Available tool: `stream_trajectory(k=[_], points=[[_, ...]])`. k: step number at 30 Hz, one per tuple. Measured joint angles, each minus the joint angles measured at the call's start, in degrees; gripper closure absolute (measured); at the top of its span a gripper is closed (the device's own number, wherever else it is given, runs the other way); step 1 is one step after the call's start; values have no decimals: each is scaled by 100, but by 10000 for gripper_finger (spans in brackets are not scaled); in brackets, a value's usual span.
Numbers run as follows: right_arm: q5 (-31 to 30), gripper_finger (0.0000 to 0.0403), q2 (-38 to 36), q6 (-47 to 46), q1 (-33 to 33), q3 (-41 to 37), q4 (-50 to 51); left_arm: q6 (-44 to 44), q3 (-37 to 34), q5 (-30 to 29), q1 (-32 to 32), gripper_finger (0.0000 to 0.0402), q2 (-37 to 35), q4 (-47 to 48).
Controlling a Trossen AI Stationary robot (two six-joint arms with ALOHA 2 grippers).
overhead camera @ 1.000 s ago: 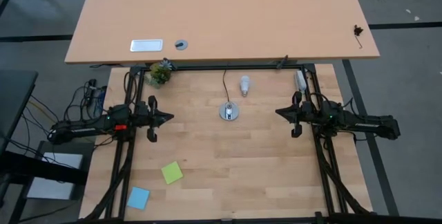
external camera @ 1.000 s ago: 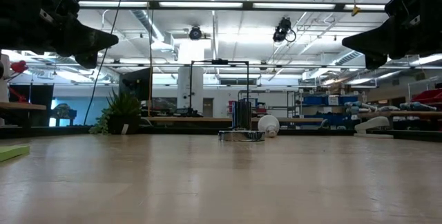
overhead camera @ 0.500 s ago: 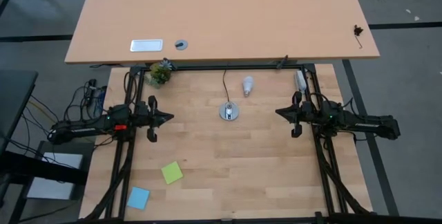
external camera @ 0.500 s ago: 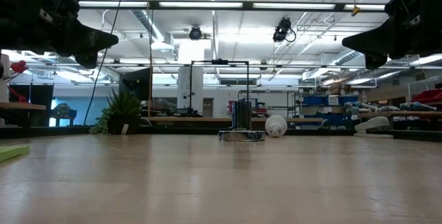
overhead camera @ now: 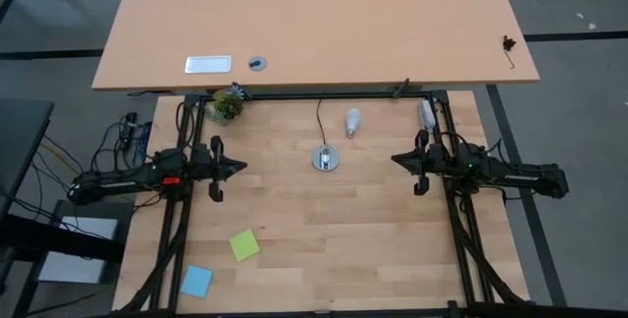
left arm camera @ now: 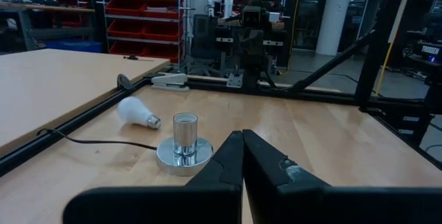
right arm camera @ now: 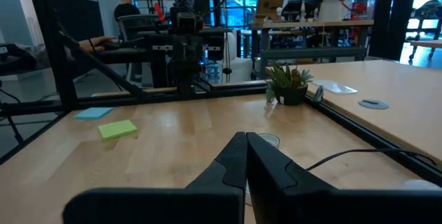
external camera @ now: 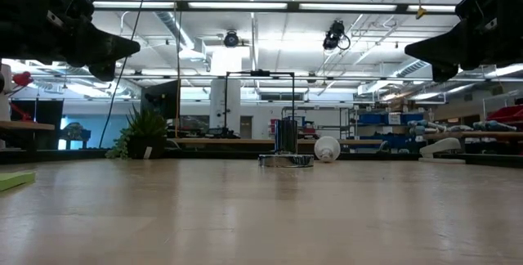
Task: Screw lightbulb
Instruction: Return to Home Position
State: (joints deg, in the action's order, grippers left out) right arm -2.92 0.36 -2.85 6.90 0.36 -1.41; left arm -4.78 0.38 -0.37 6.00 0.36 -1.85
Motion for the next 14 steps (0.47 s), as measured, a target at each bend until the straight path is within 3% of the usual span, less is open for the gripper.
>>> stream_trajectory(k=[14], points=[[2, 384, 0, 1, 0, 0, 0, 0, 0, 1, 0, 392, 0, 0]])
